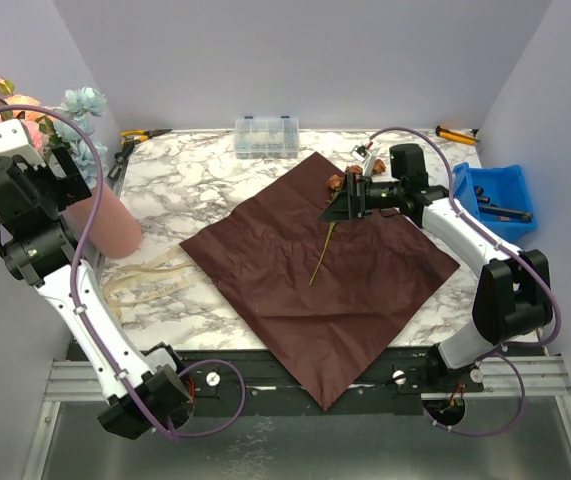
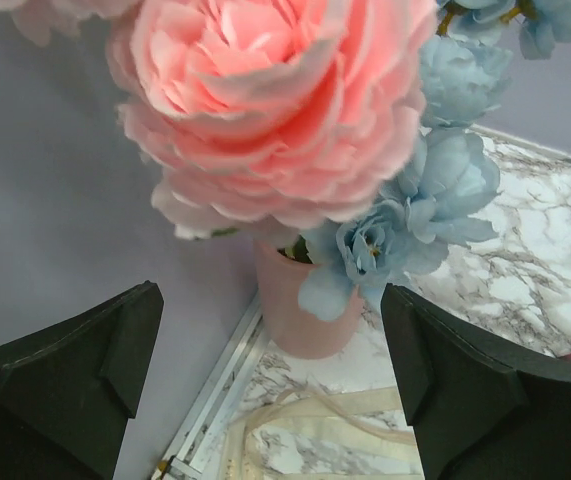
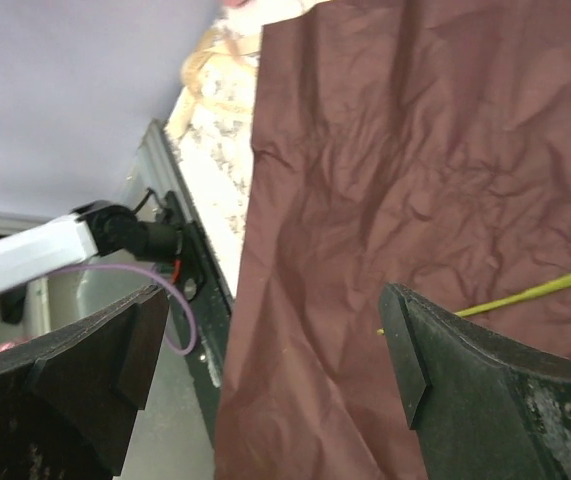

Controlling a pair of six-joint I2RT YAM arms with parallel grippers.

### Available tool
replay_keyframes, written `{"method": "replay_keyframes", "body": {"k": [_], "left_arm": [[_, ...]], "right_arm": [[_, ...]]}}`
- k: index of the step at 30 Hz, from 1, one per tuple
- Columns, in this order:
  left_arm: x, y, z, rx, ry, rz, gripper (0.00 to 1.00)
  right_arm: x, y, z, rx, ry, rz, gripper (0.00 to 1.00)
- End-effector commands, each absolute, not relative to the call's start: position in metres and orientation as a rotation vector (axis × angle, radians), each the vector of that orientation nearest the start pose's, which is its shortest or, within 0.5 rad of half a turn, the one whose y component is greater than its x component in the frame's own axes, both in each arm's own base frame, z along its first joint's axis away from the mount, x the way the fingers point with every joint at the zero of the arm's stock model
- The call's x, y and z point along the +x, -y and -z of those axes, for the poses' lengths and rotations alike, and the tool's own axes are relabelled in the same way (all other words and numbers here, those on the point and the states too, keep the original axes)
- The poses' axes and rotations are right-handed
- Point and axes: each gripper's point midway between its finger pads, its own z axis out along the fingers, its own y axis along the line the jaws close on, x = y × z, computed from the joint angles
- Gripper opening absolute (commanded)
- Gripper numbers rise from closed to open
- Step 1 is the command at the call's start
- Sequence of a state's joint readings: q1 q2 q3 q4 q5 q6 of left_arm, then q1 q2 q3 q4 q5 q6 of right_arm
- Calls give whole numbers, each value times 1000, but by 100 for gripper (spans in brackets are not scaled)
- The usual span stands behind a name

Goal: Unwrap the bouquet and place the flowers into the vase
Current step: Insert the fake flower into the vase.

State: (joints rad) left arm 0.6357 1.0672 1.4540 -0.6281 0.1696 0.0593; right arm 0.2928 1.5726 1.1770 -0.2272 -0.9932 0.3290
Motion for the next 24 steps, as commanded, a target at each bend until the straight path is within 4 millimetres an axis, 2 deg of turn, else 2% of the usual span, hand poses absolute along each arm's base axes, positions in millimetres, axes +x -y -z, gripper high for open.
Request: {"method": "replay_keyframes", "body": {"k": [1, 4, 8, 11, 13, 17, 19, 24], "left_arm": [[264, -157, -381, -367, -1822, -316, 99], [259, -140, -375, -331, -1840, -253, 99], [254, -98, -360, -198, -1906, -60, 99], [247, -74, -347, -120, -1946, 46, 99], [244, -69, -340, -96, -1961, 69, 99], [244, -63, -327, -68, -1982, 110, 99], [246, -62, -320, -73, -1993, 132, 99], [251, -60, -305, -89, -2013, 194, 99]], "right_arm": [[336, -242, -202, -485, -2185, -1207, 97], [342, -235, -190, -443, -2217, -1129, 96], [350, -223, -169, -368, -2271, -1011, 90], [359, -210, -150, -292, -2314, -889, 85], [365, -201, -138, -242, -2342, -809, 82], [378, -190, -120, -129, -2387, -710, 70], [390, -185, -112, -18, -2417, -662, 64], [424, -184, -97, 63, -2492, -549, 59]]}}
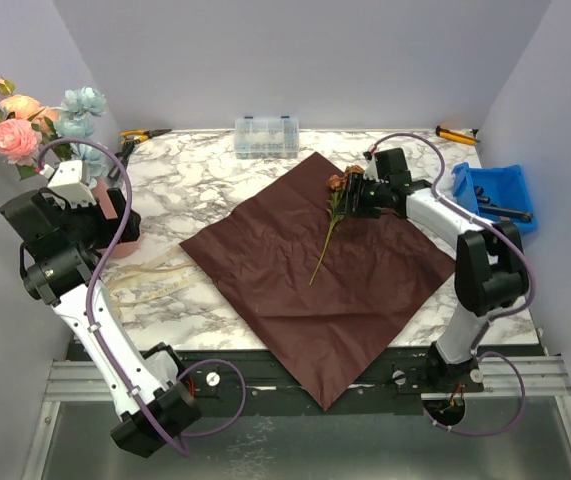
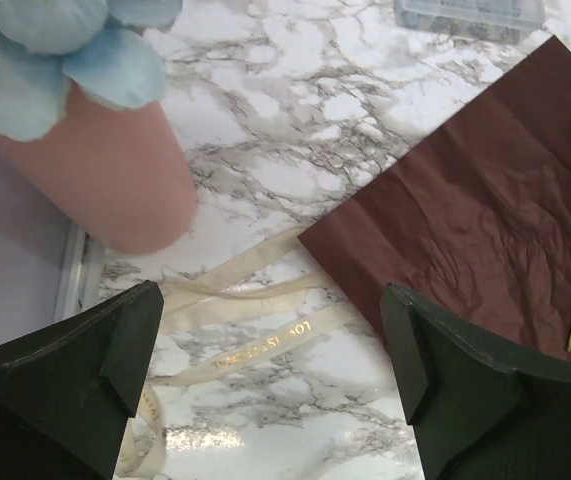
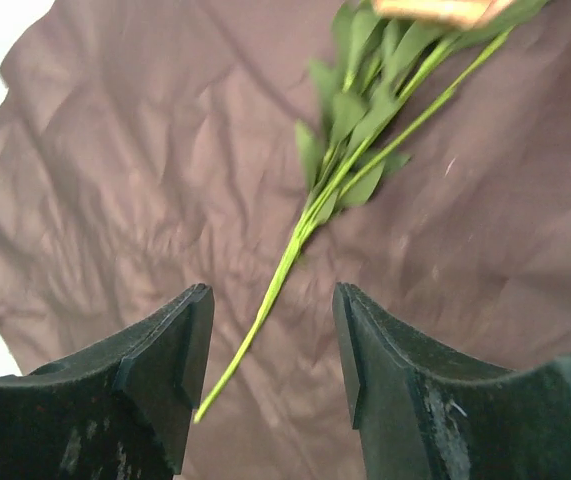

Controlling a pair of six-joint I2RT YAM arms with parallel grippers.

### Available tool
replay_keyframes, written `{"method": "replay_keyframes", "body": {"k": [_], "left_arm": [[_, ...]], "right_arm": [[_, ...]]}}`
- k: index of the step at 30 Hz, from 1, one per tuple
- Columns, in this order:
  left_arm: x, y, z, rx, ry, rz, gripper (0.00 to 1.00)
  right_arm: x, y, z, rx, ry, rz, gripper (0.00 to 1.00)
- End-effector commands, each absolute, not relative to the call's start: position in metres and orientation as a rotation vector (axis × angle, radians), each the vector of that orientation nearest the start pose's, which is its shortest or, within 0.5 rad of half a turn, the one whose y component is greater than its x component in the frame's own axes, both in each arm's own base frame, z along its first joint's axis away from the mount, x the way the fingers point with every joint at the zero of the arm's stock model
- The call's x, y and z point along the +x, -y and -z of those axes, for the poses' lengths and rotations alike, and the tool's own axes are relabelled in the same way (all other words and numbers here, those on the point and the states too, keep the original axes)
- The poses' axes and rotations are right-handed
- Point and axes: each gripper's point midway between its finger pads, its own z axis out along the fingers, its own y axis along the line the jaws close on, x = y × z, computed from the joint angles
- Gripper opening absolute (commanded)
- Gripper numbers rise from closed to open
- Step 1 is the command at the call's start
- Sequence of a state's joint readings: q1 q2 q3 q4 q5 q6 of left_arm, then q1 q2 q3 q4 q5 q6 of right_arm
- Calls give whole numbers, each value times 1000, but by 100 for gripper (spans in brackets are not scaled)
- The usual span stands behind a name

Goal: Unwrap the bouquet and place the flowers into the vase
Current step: Insert the fake flower into the vase, then pick up the fake flower from the wrapping paper.

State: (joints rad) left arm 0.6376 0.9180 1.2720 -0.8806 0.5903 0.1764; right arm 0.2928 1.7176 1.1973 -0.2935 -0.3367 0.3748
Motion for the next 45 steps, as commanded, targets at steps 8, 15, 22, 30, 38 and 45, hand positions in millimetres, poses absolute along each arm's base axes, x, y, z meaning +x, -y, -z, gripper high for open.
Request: {"method": "replay_keyframes", "body": {"k": [8, 15, 22, 30, 38, 45], "left_arm": [[255, -59, -304, -96, -1999, 209, 99], [256, -56, -307, -99, -1987, 227, 99], [258, -56, -310, -105, -1976, 232, 99], [259, -52, -315, -83, -1963, 251, 99], [260, -42, -317, -48, -1966, 299, 99], [257, -16, -321, 50, -1958, 426, 99]], "right_arm": [[440, -199, -53, 60, -2591, -356, 59], [448, -202, -17, 64, -2658, -201, 64], [439, -207, 4, 44, -2711, -197, 59], [440, -210, -17, 26, -2673, -235, 18], [443, -212, -70, -12, -2549, -296, 0], [434, -226, -129, -160, -2388, -461, 0]]}}
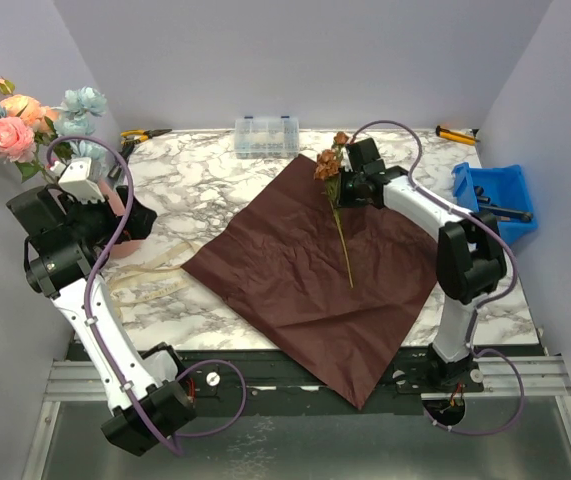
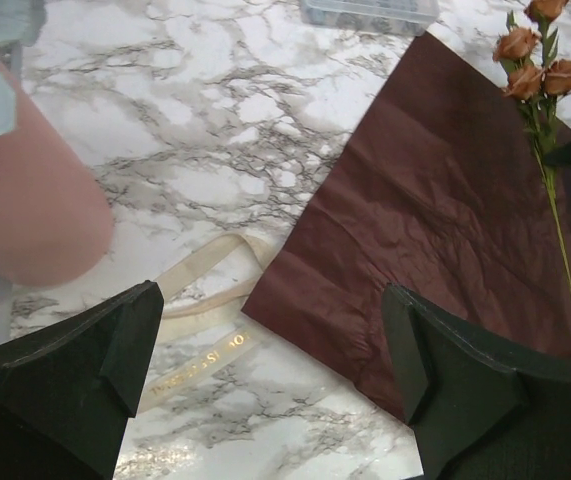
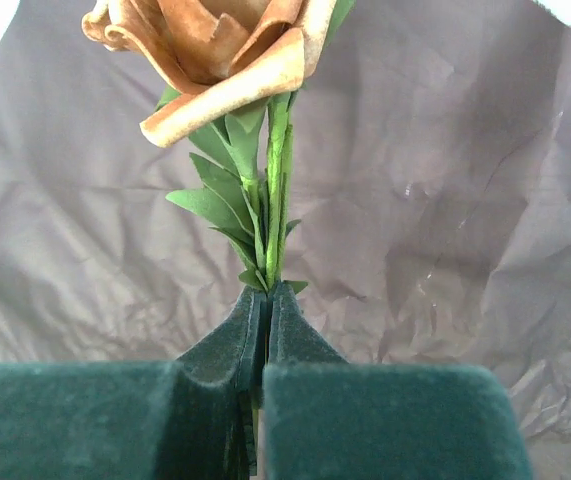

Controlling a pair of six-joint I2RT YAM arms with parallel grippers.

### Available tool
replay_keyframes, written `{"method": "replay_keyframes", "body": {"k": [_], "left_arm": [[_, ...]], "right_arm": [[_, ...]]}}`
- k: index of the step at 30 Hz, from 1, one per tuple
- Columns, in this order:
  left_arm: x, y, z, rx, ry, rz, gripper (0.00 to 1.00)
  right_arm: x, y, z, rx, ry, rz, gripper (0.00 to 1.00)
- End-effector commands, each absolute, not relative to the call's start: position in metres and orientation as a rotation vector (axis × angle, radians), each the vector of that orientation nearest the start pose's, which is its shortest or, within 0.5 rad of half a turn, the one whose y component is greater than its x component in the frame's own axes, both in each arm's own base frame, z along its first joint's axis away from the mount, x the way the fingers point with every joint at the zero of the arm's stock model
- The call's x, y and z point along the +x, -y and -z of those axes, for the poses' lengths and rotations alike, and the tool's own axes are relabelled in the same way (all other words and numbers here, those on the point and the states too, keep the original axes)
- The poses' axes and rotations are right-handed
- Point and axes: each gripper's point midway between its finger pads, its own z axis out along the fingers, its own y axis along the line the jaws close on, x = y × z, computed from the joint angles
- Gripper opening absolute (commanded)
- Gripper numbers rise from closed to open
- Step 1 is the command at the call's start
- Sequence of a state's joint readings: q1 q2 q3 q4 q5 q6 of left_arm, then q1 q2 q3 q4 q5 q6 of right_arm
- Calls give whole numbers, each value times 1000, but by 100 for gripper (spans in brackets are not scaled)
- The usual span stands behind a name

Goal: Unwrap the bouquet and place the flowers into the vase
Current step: Pick up the fake flower from the wrapping paper.

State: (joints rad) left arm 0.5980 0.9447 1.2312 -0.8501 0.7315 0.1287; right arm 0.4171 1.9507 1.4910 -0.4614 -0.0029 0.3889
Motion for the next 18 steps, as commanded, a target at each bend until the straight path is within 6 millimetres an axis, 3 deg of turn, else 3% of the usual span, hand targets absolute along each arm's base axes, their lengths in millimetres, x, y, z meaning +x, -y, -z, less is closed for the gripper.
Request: {"method": "replay_keyframes", "body": {"k": [1, 6, 10, 14, 18], "left_arm": [[257, -12, -323, 68, -1952, 450, 99], [246, 28, -340, 217, -1865, 692, 99], [227, 62, -364, 379, -1741, 922, 99], [216, 81, -381, 492, -1660, 1050, 99], [230, 89, -379, 481, -1709, 1088, 99]], "right_arm": [[432, -228, -137, -183, -2356, -488, 0], [418, -251, -205, -341, -2106, -698, 0], [385, -274, -264, -553, -1872, -903, 0], [348, -296, -295, -757, -1762, -1126, 0], [315, -309, -313, -894, -1652, -1352, 0]]}}
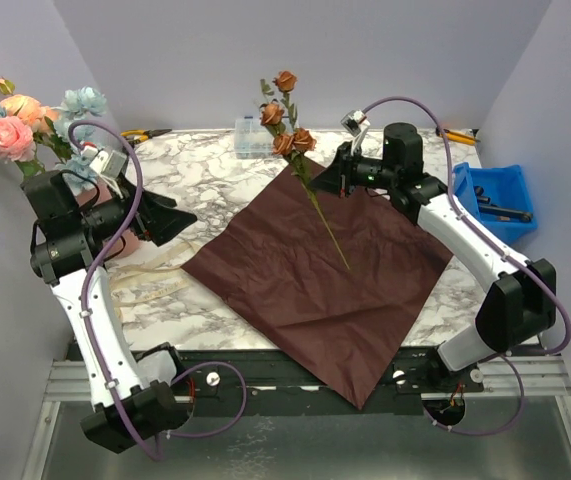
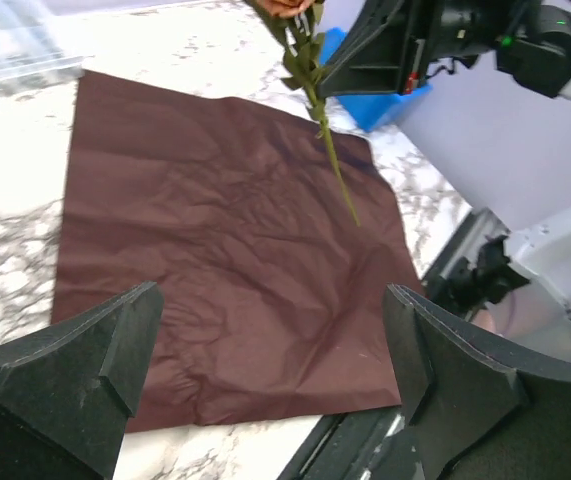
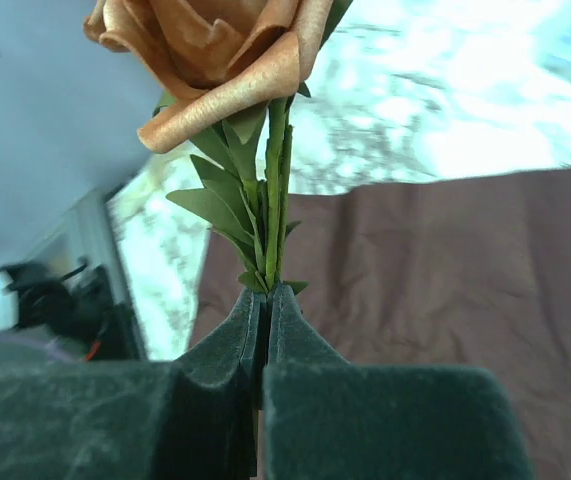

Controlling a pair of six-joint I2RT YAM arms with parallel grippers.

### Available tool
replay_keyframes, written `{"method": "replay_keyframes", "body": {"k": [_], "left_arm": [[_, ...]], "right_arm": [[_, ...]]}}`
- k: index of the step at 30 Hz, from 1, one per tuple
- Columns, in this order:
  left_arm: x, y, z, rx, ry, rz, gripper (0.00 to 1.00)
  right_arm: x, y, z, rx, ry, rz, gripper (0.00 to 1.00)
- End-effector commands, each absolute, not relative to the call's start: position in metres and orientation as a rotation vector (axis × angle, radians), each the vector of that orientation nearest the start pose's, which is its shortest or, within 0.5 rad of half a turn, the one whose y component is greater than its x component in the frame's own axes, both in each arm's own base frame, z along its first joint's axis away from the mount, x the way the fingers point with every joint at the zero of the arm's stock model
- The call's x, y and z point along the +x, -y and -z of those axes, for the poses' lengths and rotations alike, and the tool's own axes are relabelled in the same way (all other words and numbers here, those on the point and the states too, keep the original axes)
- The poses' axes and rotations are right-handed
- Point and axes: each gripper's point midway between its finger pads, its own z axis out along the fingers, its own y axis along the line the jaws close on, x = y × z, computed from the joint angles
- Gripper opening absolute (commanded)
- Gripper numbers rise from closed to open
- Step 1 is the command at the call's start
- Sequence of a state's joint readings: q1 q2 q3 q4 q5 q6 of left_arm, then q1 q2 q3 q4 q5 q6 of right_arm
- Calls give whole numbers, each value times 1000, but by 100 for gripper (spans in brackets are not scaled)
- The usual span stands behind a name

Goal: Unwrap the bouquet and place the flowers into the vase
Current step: Pick up the fake flower from the wrapping paper.

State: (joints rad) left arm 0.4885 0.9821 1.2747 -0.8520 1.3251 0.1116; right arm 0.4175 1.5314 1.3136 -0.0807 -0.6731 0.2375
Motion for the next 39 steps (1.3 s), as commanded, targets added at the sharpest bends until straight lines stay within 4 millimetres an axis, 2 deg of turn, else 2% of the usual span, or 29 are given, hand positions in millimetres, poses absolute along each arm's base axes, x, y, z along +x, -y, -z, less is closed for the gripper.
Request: {"method": "replay_keyframes", "body": {"k": [1, 6, 8, 10, 15, 17, 18, 20, 25, 31, 34, 35, 38, 39], "left_arm": [[236, 91, -378, 464, -1723, 1097, 99], [260, 123, -375, 476, -1659, 1122, 96], [267, 138, -377, 483, -1590, 1149, 95], [275, 144, -385, 456, -1525, 1217, 93], [294, 166, -385, 448, -1516, 1312, 85], [303, 167, -381, 415, -1525, 1320, 83], [301, 177, -379, 431, -1527, 1347, 81], [305, 181, -377, 430, -1525, 1350, 80], [312, 184, -386, 399, -1498, 1374, 81], [319, 200, -391, 364, -1499, 1457, 80], [318, 208, -392, 363, -1506, 1499, 69], [318, 210, -392, 363, -1510, 1511, 62], [313, 217, -390, 381, -1513, 1535, 36], [311, 219, -391, 388, -1512, 1541, 24]], "right_arm": [[308, -311, -316, -925, -1628, -1409, 0], [290, -317, -322, -969, -1571, -1605, 0], [288, -318, -322, -966, -1569, -1634, 1], [286, -317, -321, -967, -1568, -1653, 0], [277, -316, -315, -968, -1564, -1717, 1], [273, -315, -313, -970, -1553, -1744, 1], [272, -315, -313, -971, -1548, -1758, 1], [270, -315, -312, -969, -1547, -1779, 1], [263, -321, -307, -990, -1557, -1815, 1], [249, -337, -296, -1056, -1567, -1867, 1], [245, -340, -293, -1080, -1570, -1877, 1], [244, -340, -293, -1085, -1570, -1879, 1], [242, -340, -292, -1087, -1574, -1877, 1], [241, -339, -292, -1091, -1574, -1874, 1]]}}
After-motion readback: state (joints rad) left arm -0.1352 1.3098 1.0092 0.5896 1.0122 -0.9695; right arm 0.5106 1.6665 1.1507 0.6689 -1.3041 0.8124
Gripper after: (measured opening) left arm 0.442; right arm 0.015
